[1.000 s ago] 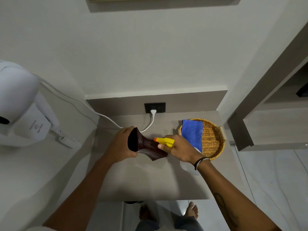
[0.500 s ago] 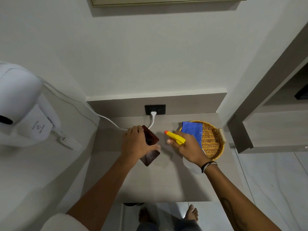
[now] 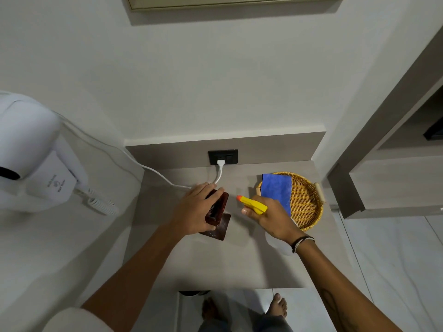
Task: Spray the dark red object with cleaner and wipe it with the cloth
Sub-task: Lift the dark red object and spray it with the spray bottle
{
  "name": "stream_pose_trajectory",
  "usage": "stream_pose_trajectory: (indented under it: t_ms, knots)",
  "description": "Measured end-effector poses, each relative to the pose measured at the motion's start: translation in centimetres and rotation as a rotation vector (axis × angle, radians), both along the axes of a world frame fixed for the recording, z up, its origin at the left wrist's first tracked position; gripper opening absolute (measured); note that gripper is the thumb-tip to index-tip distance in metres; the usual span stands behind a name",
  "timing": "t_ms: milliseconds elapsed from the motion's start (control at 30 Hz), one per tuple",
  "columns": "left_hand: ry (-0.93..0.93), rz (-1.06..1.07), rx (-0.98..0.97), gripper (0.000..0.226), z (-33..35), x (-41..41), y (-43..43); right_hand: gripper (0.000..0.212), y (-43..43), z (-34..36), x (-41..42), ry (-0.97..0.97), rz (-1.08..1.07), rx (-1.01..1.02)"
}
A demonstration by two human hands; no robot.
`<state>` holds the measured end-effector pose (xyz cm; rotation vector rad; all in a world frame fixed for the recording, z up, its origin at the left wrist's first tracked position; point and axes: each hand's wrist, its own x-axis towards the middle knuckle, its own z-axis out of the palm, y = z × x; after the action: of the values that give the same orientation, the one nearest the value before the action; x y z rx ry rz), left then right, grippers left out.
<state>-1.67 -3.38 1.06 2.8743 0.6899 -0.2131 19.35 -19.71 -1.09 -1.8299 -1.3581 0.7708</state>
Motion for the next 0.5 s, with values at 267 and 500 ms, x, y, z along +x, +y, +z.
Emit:
stream_pose_trajectory:
  t_ms: [267,500]
  knots:
    - [-0.259,0.381,-0.130,0.108,-1.0,-1.5,0.3,0.031,1.0,0.1,-0.7,0.013,0.047,0.005]
    - [-0.407,0.451,-0.336,0.110,-2.1,-3.7,1.2,0.020,2.7,0.5,-1.0,0.007,0.159,-0.019]
